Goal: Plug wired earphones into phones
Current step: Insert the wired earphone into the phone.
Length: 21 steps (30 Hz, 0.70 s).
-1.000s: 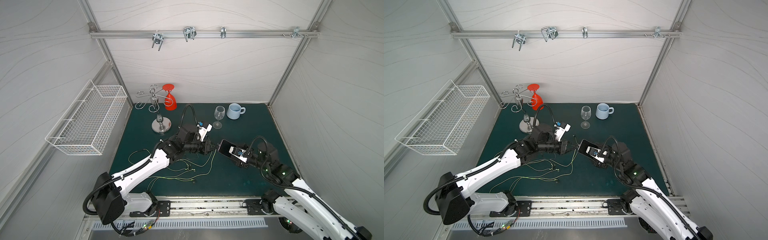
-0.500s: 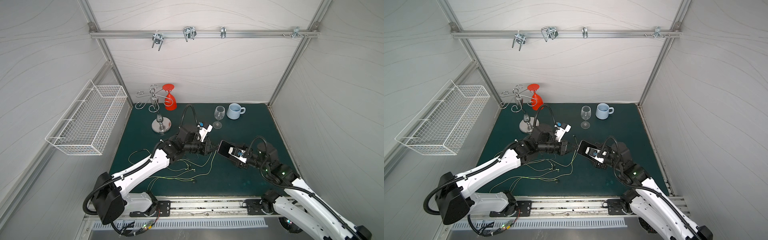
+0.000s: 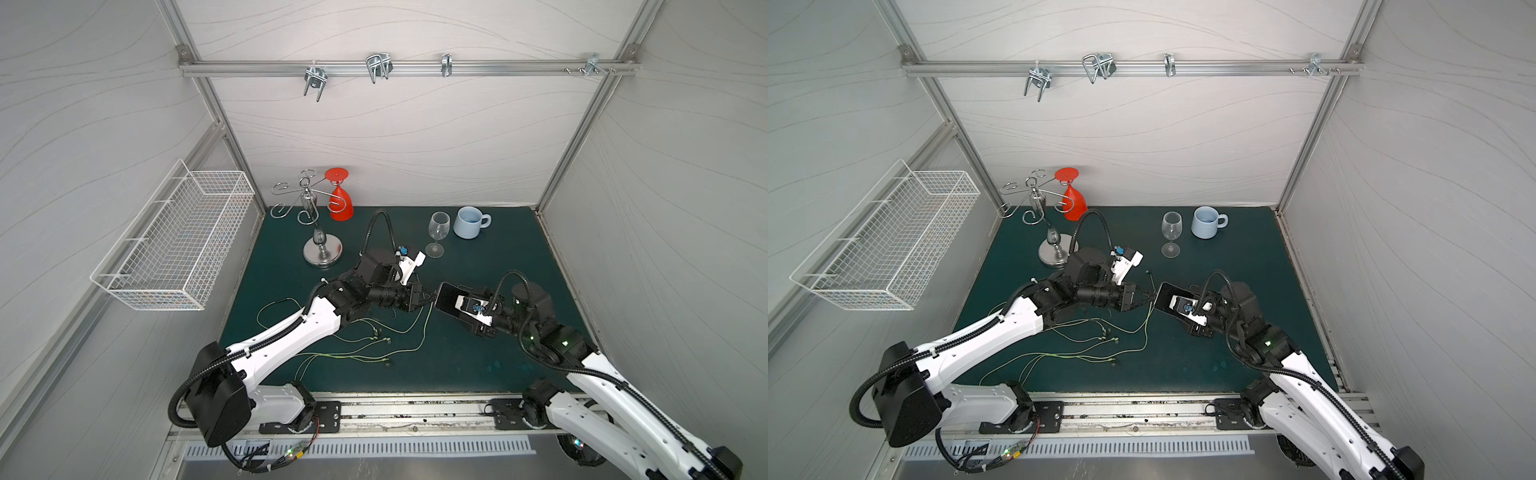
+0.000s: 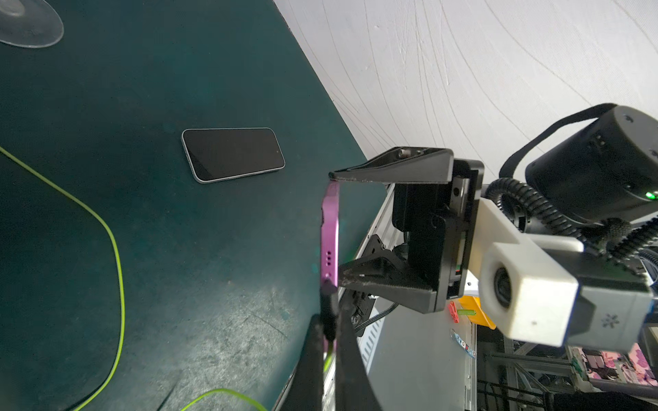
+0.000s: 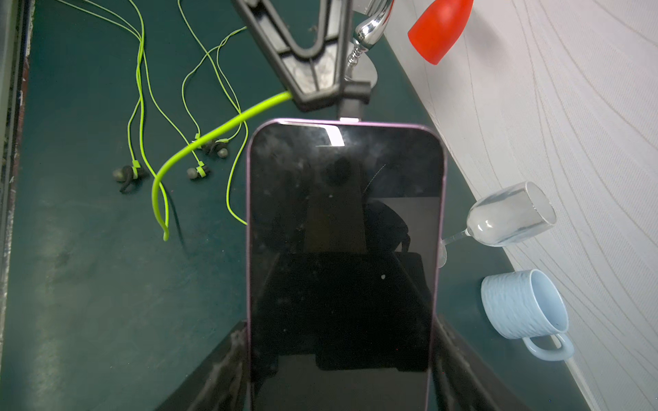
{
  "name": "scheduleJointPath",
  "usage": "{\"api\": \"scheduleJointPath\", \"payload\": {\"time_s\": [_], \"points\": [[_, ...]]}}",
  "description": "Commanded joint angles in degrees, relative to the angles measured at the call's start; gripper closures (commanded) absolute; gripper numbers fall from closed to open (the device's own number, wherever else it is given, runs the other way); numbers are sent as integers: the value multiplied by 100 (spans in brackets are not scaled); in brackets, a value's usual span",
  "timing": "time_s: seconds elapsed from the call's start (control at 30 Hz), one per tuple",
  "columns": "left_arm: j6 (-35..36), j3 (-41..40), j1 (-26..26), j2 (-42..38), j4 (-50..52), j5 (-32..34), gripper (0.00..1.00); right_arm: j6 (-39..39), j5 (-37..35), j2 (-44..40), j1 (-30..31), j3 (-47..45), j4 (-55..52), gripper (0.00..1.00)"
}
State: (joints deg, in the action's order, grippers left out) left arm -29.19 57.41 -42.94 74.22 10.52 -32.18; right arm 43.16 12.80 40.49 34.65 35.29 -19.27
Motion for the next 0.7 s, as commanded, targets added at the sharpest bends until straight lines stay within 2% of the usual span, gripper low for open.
{"api": "scheduleJointPath", "payload": {"time_s": [0.0,0.1,0.2,0.33,0.4,0.53,0.6,0.67], "points": [[-7,154,-43,224,-81,-262,100,196,434,-51,145,476,485,54],[136,204,-45,188,18,-94,100,392,508,-35,176,564,117,55],[413,282,-40,-50,390,446,81,544,452,-166,166,493,-342,55],[618,123,-44,-496,457,942,65,778,189,-408,119,257,-808,55],[724,84,-42,-722,613,1119,59,975,20,-434,30,225,-1204,55],[831,-287,-40,-1306,587,1653,50,1211,209,-322,-405,110,-1711,55],[851,-533,-34,-1609,512,1999,45,1326,417,-135,-801,41,-1907,55],[870,-662,-33,-1809,579,2296,44,1399,724,74,-1291,-33,-1912,56]]}}
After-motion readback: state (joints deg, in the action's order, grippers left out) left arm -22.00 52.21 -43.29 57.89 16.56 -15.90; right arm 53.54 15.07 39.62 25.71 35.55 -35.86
